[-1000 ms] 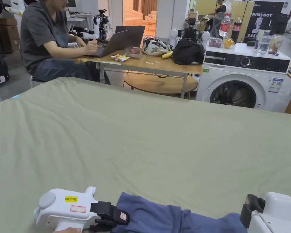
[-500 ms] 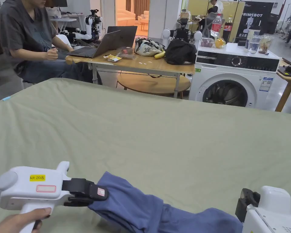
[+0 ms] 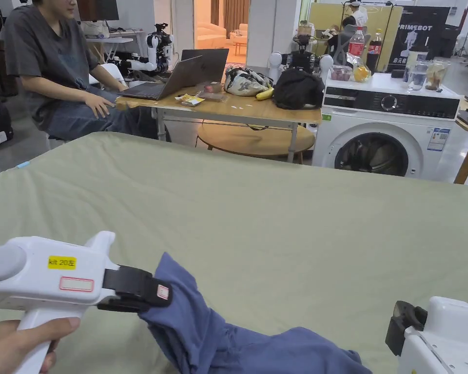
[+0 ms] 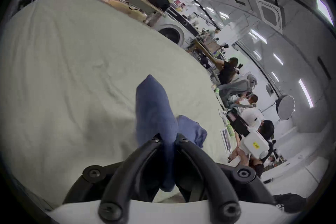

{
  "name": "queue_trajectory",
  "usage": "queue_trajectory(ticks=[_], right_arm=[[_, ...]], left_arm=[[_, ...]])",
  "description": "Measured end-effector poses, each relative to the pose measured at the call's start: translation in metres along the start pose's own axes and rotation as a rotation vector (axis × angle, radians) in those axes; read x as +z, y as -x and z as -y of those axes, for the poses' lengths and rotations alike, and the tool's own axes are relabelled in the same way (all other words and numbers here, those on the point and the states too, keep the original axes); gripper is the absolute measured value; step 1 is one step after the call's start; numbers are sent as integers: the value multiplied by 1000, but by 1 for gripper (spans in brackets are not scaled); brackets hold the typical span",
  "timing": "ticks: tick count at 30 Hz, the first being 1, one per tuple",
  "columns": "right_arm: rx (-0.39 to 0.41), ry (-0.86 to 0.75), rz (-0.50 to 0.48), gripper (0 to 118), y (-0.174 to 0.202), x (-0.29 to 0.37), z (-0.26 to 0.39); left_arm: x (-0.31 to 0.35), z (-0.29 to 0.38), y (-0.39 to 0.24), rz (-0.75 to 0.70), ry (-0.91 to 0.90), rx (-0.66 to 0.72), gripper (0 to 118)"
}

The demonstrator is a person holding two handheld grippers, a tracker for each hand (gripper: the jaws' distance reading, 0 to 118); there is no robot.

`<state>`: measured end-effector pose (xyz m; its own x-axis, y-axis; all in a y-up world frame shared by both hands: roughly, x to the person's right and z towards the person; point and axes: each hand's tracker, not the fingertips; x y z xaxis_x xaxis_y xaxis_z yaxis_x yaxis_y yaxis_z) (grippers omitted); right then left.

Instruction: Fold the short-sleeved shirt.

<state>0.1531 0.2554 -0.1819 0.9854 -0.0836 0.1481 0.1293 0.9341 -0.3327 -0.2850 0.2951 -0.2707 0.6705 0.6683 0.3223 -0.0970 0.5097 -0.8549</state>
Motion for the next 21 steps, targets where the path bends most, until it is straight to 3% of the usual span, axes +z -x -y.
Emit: queue_trajectory(ticks=[13, 17, 21], right_arm=[[-11, 1, 43, 0, -24, 14, 4], [-24, 9, 67, 0, -36, 16, 6], [-39, 13, 83, 0, -43, 17, 8]], left_arm=[[-166, 18, -80, 110, 213, -89, 5], [-219, 35, -94, 12, 304, -130, 5], [-253, 49, -88, -34, 339, -69, 5]])
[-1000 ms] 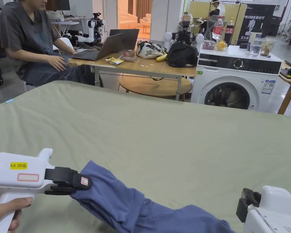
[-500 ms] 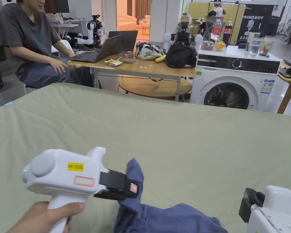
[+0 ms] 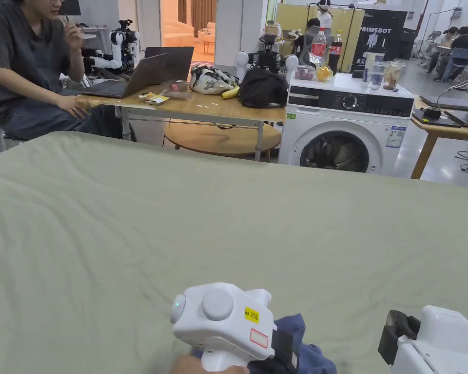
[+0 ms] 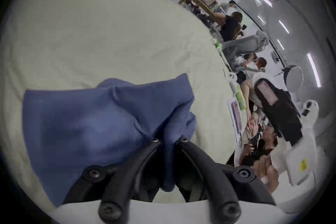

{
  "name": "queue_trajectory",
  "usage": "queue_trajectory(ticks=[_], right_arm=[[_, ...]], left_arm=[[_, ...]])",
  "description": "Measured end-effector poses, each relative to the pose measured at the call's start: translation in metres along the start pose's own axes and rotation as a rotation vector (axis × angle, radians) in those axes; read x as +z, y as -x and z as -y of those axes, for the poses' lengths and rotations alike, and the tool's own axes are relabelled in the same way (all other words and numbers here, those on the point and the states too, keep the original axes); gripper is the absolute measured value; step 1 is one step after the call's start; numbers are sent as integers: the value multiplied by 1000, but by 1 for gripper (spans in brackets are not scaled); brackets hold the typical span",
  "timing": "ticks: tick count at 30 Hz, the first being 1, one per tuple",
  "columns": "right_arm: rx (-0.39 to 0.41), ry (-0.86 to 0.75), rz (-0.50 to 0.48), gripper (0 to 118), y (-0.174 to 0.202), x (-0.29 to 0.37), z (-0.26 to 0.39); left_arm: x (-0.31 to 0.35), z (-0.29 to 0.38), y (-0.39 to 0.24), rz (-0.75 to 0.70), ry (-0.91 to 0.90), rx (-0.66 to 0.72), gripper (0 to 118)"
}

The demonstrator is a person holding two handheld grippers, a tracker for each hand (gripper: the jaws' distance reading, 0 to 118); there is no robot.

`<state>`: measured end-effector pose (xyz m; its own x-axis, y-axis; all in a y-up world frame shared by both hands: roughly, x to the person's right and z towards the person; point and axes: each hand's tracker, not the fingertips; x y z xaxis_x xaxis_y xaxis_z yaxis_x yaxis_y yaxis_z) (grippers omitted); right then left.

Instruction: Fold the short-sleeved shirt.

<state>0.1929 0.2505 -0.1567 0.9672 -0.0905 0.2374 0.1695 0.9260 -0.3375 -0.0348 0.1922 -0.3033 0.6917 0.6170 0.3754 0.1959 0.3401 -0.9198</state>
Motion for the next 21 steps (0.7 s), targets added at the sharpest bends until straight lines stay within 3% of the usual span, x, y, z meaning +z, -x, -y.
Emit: queue_trajectory(ticks=[3, 4, 6, 8, 14, 17, 19, 21], right_arm=[[-7, 3, 7, 0, -3, 0, 1], [-9, 6, 6, 0, -3, 0, 1], [-8, 9, 3, 0, -3, 0, 1], [-3, 8, 2, 0, -3, 1, 1], [-14, 3, -4, 0, -3, 2, -2], [-13, 2, -6, 0, -2, 2, -2], [-12, 2, -5, 0, -2, 3, -1], [-12, 7, -4, 0, -3, 2, 1]], left_arm=[[-4, 3, 0, -4, -1, 39, 6], [0, 3, 2, 11, 0, 48, 12], [8, 3, 2, 113, 14, 75, 42], [21, 4, 4, 194, 25, 99, 47], [57, -10, 7, 217, -116, 64, 45], [48, -17, 13, 161, -132, 63, 16], [32, -18, 16, 161, -124, 58, 9], [11, -16, 16, 255, -60, 87, 6]])
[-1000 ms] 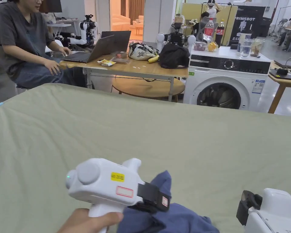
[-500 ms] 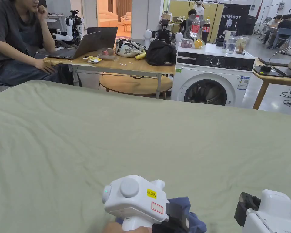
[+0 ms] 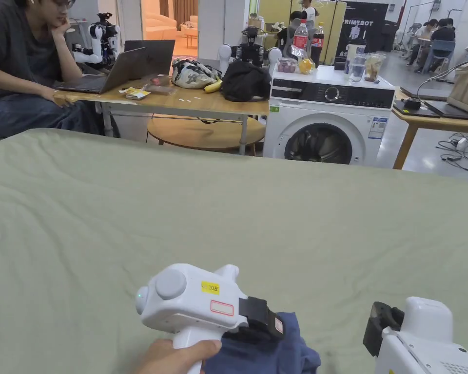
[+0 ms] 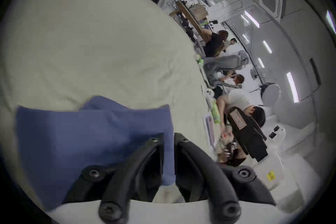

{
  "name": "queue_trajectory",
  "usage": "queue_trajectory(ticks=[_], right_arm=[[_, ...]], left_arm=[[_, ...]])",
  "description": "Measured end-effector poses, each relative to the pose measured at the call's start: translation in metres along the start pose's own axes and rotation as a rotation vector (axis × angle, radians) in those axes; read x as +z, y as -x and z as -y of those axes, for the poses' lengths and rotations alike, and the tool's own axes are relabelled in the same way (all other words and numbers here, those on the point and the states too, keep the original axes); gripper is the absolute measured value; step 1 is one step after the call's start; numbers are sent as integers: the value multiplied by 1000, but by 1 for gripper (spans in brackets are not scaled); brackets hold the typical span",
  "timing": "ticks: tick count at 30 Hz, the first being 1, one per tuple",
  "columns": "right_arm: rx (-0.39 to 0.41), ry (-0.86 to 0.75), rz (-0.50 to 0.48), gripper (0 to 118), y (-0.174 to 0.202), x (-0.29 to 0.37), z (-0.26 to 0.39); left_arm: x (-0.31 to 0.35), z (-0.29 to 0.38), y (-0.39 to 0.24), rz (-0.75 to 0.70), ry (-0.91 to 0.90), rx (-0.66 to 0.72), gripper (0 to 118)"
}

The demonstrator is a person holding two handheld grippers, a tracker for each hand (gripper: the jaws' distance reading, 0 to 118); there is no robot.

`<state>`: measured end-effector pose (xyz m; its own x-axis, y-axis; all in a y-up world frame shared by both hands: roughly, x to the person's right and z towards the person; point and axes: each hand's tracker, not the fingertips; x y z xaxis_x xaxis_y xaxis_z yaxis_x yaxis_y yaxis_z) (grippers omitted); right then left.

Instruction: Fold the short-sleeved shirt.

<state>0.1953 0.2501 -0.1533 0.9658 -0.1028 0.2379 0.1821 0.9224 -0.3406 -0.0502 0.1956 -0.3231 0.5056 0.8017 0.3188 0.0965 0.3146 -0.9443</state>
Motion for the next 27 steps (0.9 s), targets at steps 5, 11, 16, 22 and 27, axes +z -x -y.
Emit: queue_trajectory(ticks=[5, 11, 16, 22, 27], right_arm=[[-3, 8, 7, 0, -3, -1, 1], [-1, 3, 18, 0, -7, 1, 0], [-6, 2, 16, 0, -9, 0, -1], [15, -23, 12, 0, -2, -2, -9], [28, -58, -5, 0, 13, -9, -16]], left_arm=[[-62, 17, 16, 12, 140, 63, 3], [-85, 31, 15, -92, 147, -44, 0], [-66, 27, -2, -114, 152, -144, 0], [6, 22, -33, -216, -56, -391, 0], [74, 26, -50, -452, -392, -590, 0]])
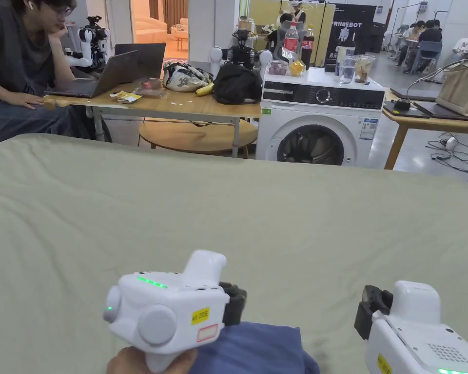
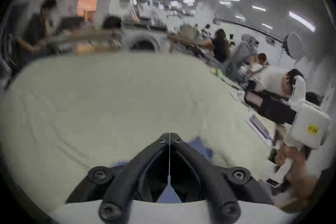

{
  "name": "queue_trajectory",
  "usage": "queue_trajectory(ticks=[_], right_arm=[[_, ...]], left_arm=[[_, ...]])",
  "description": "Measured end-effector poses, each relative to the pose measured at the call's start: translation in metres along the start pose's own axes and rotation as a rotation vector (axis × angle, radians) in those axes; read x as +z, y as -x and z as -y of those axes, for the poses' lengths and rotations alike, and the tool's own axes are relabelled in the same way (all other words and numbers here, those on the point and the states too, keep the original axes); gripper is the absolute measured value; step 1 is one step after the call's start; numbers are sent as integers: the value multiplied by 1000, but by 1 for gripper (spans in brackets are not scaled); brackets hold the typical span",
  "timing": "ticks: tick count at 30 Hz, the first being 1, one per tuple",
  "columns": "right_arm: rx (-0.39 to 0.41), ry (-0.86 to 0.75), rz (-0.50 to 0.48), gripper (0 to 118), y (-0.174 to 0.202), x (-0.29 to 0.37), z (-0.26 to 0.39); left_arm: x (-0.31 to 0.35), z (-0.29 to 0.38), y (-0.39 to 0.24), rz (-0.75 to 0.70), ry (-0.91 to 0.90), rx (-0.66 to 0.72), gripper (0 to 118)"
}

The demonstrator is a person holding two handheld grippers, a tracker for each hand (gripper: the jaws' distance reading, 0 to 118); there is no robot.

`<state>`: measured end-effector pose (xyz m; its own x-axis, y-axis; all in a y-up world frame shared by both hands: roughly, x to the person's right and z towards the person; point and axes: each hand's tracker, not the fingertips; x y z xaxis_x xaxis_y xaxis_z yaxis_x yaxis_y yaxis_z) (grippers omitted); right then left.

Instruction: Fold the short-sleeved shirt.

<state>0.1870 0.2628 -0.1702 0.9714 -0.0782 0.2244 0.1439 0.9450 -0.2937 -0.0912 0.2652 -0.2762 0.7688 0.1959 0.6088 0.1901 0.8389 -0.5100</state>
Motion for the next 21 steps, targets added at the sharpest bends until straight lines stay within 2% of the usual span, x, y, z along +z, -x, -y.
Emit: queue_trajectory(ticks=[5, 11, 16, 21], right_arm=[[29, -75, -17, 0, 23, -3, -4], [55, -192, -11, 0, 48, -1, -8], [78, -241, 1, 0, 60, 0, -12], [93, -232, 1, 0, 62, 7, -11]], left_arm=[[38, 3, 21, -241, -248, -48, 0], [62, 21, 36, -476, -452, -30, 0], [71, 31, 55, -541, -499, 65, 0], [79, 37, 73, -570, -520, 97, 0]])
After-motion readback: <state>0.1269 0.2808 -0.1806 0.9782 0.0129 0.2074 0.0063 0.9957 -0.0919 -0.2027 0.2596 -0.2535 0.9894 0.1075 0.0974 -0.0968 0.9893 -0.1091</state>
